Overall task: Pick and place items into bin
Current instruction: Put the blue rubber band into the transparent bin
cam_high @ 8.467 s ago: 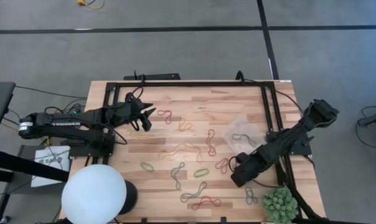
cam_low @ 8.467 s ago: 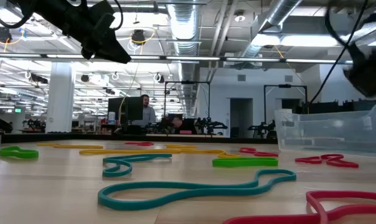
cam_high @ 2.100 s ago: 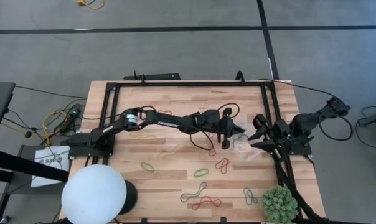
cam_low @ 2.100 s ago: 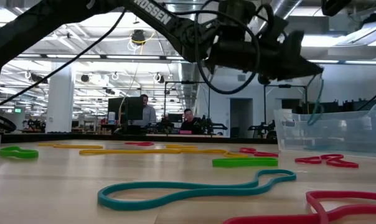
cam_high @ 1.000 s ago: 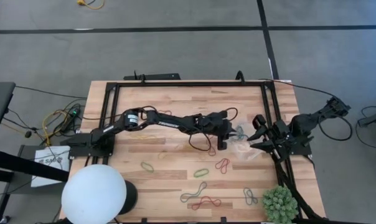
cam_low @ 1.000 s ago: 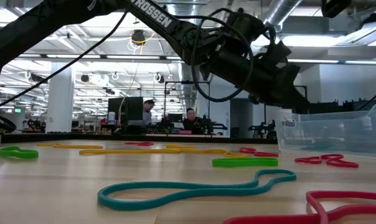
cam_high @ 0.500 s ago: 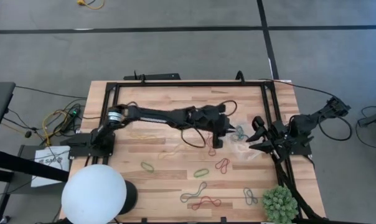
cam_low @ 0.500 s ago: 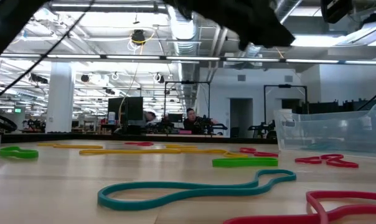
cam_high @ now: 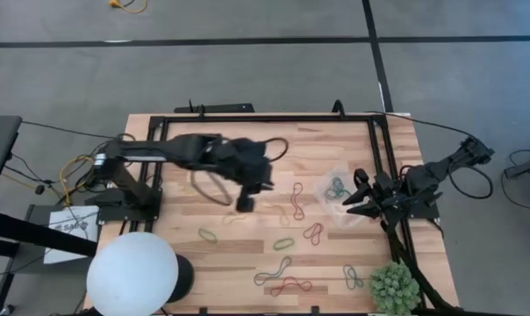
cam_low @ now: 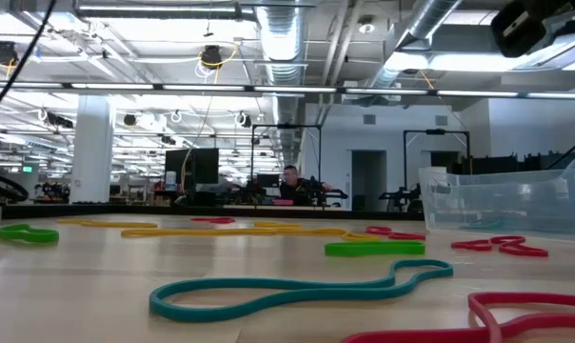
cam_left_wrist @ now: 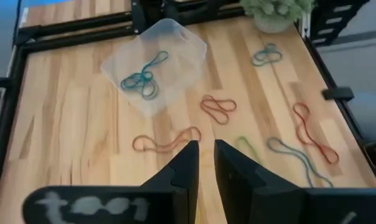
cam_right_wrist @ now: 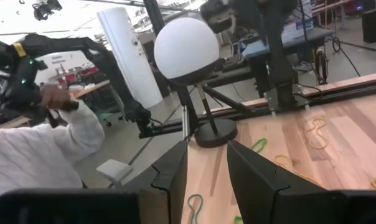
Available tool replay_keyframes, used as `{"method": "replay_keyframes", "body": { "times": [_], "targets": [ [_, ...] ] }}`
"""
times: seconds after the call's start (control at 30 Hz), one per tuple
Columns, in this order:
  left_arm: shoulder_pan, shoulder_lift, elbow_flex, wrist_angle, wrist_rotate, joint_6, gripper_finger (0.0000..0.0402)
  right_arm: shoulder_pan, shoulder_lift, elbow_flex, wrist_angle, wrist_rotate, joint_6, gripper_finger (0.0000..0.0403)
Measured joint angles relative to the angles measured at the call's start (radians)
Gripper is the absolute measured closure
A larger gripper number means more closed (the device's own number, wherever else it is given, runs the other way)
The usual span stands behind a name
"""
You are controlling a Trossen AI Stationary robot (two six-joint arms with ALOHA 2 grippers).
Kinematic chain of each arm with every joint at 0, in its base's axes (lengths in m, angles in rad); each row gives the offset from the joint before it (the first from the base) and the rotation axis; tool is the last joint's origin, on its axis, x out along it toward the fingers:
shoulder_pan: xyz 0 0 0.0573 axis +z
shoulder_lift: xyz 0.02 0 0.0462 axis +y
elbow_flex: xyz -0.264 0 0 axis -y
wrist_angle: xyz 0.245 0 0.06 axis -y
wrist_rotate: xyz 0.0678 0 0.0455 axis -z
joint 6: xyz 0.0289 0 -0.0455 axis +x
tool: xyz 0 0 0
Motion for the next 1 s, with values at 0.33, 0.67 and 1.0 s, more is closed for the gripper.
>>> {"method": "replay_keyframes", "body": {
  "times": [0.33, 0.67, 1.0],
  "targets": [
    [-0.221, -0.227, -0.485, 0.251, -0.316, -0.247, 0.0361, 0.0, 0.0, 0.0, -0.004, 0.0, 0.0, 0.0295],
    [-0.272, -0.155, -0.899, 0.946, -0.103, -0.332, 0.0361, -0.001, 0.0, 0.0, -0.003, 0.003, -0.008, 0.0295],
    [-0.271, -0.033, -0.911, 0.98, -0.084, -0.264, 0.0361, -0.001, 0.0, 0.0, 0.005, 0.003, -0.008, 0.0295]
  ]
}}
